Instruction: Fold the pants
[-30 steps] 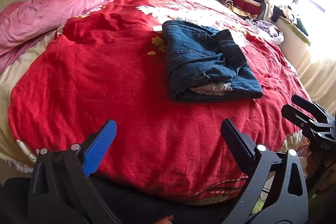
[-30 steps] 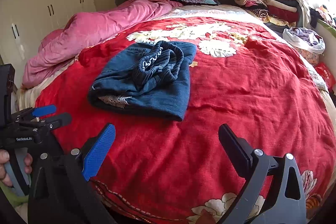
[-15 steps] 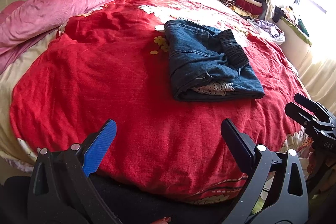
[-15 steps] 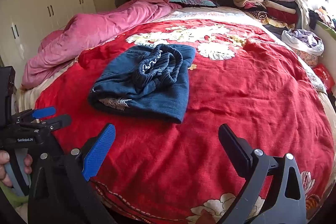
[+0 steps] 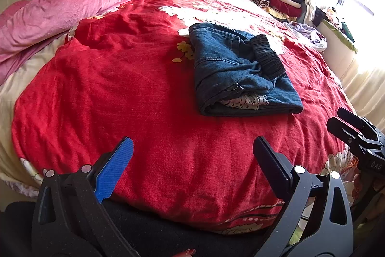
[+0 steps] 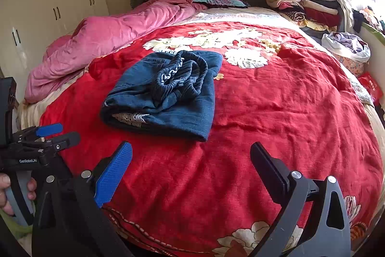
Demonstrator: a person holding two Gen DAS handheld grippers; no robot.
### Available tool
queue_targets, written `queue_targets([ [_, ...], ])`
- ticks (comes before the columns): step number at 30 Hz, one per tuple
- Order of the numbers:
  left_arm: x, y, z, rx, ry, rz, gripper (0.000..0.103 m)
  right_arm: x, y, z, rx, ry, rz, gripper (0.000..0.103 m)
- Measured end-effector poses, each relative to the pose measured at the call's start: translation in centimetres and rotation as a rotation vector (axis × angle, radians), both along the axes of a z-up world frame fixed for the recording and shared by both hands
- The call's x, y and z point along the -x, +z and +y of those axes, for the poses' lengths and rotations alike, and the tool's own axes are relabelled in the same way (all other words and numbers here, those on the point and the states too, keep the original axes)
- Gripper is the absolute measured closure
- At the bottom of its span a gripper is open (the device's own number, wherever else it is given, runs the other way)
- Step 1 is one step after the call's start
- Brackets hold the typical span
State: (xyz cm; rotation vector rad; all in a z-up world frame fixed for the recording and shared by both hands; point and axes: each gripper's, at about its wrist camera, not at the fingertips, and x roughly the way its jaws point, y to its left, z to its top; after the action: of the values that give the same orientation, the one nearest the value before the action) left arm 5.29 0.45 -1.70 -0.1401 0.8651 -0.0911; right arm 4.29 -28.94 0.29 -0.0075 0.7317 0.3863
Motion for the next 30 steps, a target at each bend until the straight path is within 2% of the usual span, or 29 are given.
queue_targets([
  [30, 0.04, -0.55, 0.46, -0.013, 0.024, 0.026, 0.01, -0.43, -0.32, -0.36, -0.005, -0.016, 0.012, 0.005],
])
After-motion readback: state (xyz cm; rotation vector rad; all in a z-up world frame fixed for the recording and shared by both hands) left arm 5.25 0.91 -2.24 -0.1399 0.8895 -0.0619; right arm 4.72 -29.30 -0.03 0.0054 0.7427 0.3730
